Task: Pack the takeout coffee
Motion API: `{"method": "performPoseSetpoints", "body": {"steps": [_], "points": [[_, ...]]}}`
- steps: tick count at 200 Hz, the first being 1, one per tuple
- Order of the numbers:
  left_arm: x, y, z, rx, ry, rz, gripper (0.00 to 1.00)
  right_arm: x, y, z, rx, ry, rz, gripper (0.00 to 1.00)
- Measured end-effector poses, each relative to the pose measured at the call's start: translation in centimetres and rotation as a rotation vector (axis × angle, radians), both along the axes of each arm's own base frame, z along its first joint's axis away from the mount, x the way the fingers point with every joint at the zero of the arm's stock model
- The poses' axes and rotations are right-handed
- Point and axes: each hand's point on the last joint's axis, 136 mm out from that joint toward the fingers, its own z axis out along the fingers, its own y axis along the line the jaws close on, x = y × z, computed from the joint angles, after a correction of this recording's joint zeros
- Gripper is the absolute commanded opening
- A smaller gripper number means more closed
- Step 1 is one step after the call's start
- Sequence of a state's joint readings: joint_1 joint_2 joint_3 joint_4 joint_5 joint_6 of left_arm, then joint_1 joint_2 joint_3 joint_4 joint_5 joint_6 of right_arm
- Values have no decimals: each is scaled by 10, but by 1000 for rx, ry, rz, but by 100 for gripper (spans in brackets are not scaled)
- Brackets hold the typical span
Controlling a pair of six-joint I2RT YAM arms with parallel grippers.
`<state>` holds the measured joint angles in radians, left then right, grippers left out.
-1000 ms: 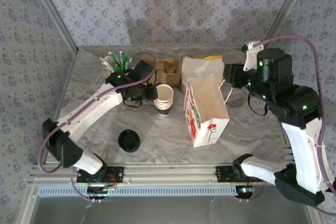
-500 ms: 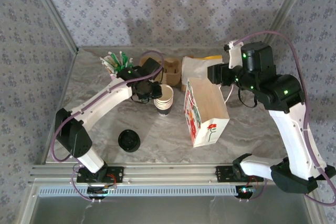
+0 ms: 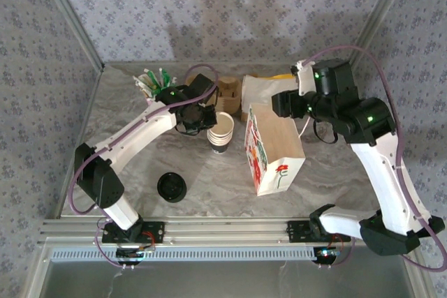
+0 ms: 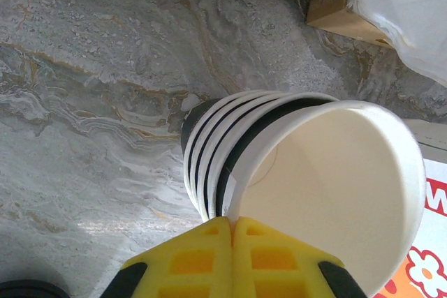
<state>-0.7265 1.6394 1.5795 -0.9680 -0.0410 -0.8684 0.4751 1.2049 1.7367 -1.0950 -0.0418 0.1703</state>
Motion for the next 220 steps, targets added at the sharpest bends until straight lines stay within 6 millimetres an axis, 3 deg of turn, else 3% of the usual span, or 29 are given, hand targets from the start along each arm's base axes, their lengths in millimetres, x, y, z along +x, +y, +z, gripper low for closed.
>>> {"method": "performPoseSetpoints", "body": {"steps": [32,127,151,188,220], "points": [[3,-2,7,-11,-16,-7,0,1,-1,-7,-8,17,-2,66],[6,-7,56,-63,-95,-55,0,4,-7,-3,-4,9,-26,67],[1,3,71,-63,-118,-66,0,2,-8,9,10,-20,-28,67],[-11,33,111,-88,-197,-44,0,0,-10,30,34,-70,-27,68],[-29,63,136,-122,-260,-7,0,-10,6,44,51,-103,44,69]]}}
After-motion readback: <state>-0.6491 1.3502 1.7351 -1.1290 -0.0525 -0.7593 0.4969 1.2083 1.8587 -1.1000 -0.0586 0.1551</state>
